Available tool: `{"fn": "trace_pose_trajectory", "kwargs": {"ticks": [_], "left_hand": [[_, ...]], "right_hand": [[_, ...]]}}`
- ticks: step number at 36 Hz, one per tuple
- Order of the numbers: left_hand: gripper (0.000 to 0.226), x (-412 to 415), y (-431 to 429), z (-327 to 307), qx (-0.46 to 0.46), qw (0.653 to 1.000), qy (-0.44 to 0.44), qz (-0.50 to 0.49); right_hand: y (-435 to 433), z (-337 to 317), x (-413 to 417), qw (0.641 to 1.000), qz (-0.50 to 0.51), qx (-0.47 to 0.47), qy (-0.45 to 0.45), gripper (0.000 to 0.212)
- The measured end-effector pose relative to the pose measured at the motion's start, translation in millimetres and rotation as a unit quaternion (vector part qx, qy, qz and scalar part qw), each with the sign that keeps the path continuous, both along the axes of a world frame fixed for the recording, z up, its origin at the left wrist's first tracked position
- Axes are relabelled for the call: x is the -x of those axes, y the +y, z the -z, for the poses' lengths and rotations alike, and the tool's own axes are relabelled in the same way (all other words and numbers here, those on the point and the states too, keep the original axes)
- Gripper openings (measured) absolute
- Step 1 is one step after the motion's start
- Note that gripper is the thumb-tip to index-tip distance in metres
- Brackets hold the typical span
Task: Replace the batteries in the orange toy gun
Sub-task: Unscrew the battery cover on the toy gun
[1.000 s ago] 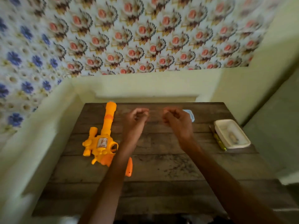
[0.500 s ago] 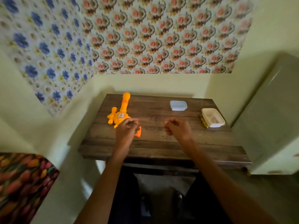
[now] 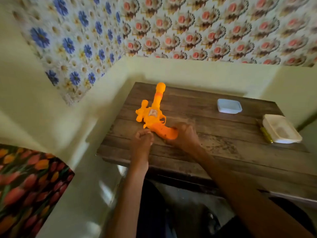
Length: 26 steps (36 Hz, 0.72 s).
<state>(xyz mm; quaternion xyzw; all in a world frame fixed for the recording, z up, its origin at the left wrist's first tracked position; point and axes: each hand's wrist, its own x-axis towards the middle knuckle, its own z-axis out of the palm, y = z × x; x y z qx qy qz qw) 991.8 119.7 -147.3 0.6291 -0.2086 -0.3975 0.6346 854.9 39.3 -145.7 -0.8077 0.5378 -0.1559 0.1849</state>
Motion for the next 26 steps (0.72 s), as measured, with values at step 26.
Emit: {"fn": "trace_pose_trajectory", "kwargs": {"ticks": [26], "left_hand": [[0.040,137,-53,22,0.014,0.975,0.198,0.094]], "right_hand": [[3,-4,219,0.948,0.317,0.013,0.005,0.030]]}}
